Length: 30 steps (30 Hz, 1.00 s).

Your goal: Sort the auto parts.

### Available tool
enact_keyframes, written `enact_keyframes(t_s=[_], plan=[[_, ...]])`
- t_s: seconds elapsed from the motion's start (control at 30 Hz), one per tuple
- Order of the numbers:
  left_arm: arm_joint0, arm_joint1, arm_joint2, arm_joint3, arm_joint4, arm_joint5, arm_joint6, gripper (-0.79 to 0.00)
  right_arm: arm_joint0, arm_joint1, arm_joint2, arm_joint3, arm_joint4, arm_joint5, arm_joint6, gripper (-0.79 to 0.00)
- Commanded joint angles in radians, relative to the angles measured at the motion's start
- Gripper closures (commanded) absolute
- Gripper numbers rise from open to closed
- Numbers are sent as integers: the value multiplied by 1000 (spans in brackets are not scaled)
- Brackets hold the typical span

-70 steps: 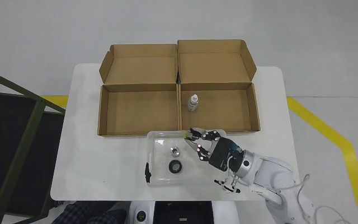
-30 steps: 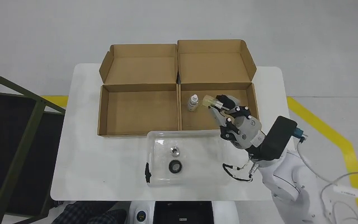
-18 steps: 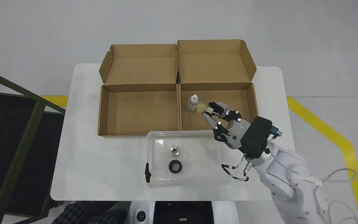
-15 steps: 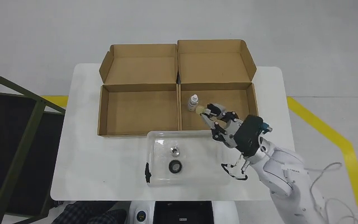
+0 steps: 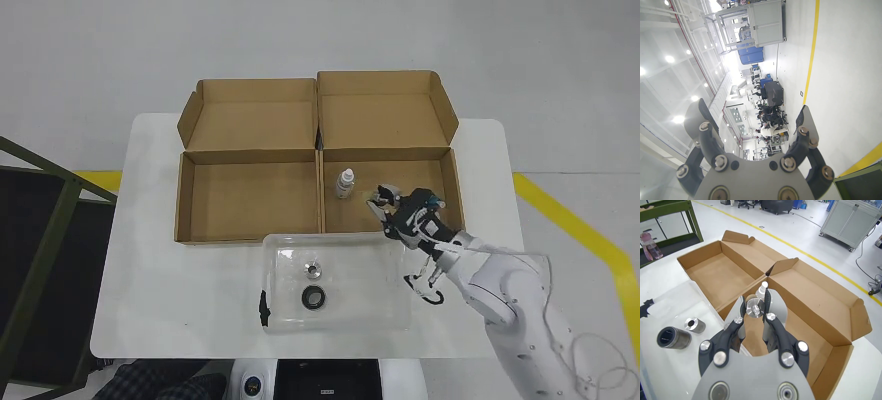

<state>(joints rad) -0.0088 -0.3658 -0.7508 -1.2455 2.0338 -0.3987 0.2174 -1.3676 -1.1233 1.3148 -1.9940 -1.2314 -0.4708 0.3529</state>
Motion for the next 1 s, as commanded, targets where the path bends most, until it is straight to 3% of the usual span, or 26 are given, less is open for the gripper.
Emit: enact_keyframes(t_s=[0.0, 0.97], plan=[[0, 0, 0, 0, 0, 0, 0, -785, 26, -1, -12, 28, -8, -6, 28, 0], [0, 0, 0, 0, 0, 0, 0, -785, 334, -34, -208, 370, -83, -24, 254, -15]])
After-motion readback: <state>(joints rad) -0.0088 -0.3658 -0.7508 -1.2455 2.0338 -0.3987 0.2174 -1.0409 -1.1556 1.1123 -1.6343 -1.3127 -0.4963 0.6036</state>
